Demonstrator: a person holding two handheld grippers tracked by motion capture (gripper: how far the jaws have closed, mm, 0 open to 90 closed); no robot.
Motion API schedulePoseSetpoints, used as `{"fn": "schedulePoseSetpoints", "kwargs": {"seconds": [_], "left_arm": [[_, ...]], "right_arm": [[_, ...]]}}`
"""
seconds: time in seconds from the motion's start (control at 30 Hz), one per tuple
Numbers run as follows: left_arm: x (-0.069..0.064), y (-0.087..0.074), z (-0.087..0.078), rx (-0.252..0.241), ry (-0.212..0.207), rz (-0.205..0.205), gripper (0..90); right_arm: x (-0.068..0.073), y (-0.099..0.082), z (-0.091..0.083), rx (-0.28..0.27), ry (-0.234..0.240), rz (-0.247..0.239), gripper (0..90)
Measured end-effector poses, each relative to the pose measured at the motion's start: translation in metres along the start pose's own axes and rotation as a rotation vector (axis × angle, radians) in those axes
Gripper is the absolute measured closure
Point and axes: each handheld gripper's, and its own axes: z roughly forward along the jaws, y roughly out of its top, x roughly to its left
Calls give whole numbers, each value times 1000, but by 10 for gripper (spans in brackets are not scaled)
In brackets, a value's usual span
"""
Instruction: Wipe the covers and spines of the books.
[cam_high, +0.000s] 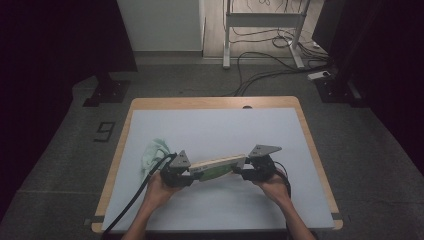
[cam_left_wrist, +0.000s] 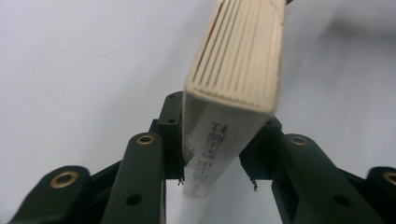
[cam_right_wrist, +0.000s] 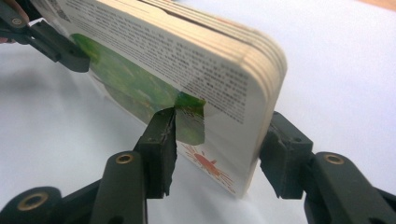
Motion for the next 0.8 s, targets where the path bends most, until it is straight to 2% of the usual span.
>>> {"fn": "schedulePoseSetpoints", "kwargs": {"seconds": [0.1,0.27,0.53,0.67,0.8], "left_arm": [[6,-1,0,9,29,6,627],[7,-2,0,4,30,-11,618],[-2,0,-5,0,33,-19,593],[-8,1,-13,-14,36,-21,548],[-14,-3,-15,-5,40,-23,493]], "right_arm": [[0,6,6,-5,-7,-7,497],[-3,9,10,-2,-6,-2,494],[-1,4,4,-1,17,4,487],[0,2,-2,2,27,10,474],[2,-2,-8,11,38,6,451]]}}
